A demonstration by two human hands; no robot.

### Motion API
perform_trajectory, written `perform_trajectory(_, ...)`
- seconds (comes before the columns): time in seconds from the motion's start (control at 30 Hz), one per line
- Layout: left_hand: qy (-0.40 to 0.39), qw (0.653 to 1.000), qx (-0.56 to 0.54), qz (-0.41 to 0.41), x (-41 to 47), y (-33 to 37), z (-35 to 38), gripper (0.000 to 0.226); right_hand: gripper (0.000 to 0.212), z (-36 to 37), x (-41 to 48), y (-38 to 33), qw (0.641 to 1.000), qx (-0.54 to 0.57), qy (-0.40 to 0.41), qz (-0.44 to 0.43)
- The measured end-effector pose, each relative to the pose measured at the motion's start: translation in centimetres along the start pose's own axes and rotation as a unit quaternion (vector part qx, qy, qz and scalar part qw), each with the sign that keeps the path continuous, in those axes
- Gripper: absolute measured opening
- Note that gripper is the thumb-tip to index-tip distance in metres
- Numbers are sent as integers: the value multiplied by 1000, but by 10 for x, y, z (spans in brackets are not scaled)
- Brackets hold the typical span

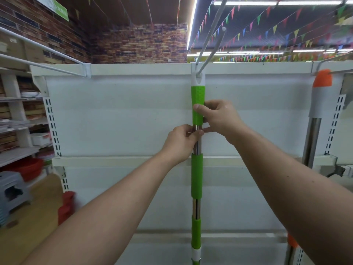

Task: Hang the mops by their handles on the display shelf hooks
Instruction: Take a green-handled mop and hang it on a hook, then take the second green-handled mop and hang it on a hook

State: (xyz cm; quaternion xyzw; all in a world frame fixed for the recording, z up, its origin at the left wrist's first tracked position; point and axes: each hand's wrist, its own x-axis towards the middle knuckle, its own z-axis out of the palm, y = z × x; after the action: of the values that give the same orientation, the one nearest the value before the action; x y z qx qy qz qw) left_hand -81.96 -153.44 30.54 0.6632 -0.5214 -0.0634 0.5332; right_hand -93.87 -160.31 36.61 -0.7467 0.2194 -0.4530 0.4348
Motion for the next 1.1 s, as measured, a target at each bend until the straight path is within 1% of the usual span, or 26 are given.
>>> perform_trajectory(0.07, 16, 1000, 12, 0, -6, 1, 3, 19, 17, 0, -6, 10, 1000, -16, 11, 12)
perform_trajectory(0.17, 54, 997, 62, 4, -21, -1, 7, 24, 13, 0, -20, 29, 997, -65, 41, 21)
perform_trajectory(0.27, 71, 990, 123, -19, -42, -9, 14, 31, 16, -7, -45, 50, 989, -136, 36, 44)
perform_trajectory(0.4, 71, 971, 220, -53, -79, -19, 25, 37, 16, -26, -89, 78, 989, -110, 28, 90)
perform_trajectory(0.47, 66, 968, 234, -68, -100, -25, 29, 43, 18, -34, -110, 86, 990, -85, 17, 113)
perform_trajectory(0.6, 26, 968, 217, -122, -140, -39, 39, 55, 16, -48, -153, 96, 987, -36, 2, 157)
perform_trajectory(0.73, 2, 971, 171, -168, -180, -52, 51, 55, 15, -54, -195, 109, 981, -11, -2, 193)
perform_trajectory(0.9, 39, 971, 91, -218, -233, -72, 58, 47, 16, -39, -238, 134, 968, 0, -36, 248)
perform_trajectory(1.03, 69, 961, 41, -264, -272, -88, 51, 40, 15, -18, -265, 146, 960, 10, -60, 273)
perform_trajectory(1.1, 76, 956, 26, -282, -290, -96, 42, 41, 15, -3, -275, 148, 957, 17, -77, 279)
